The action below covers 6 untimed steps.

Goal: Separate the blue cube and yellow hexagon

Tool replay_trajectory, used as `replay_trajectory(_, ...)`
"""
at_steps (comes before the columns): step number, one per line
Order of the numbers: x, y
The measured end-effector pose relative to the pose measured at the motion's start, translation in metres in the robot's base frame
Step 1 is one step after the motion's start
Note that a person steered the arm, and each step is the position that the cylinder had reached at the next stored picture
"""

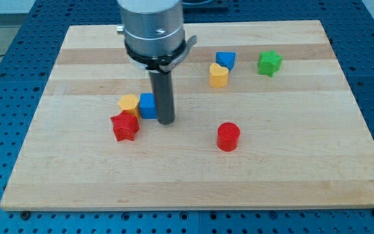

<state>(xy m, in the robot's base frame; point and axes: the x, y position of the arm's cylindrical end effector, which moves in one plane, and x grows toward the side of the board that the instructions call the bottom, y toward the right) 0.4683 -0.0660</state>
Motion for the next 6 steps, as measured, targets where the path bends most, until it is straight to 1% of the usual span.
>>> replay_trajectory(1, -0.014, -0.06)
replay_trajectory(2, -0.04, -0.072)
replay_trajectory(3, -0.039, -0.055)
replay_trajectory(4, -0.025, -0.03)
replay_trajectory(5, -0.03, 0.001)
replay_trajectory(6, -0.057, -0.016)
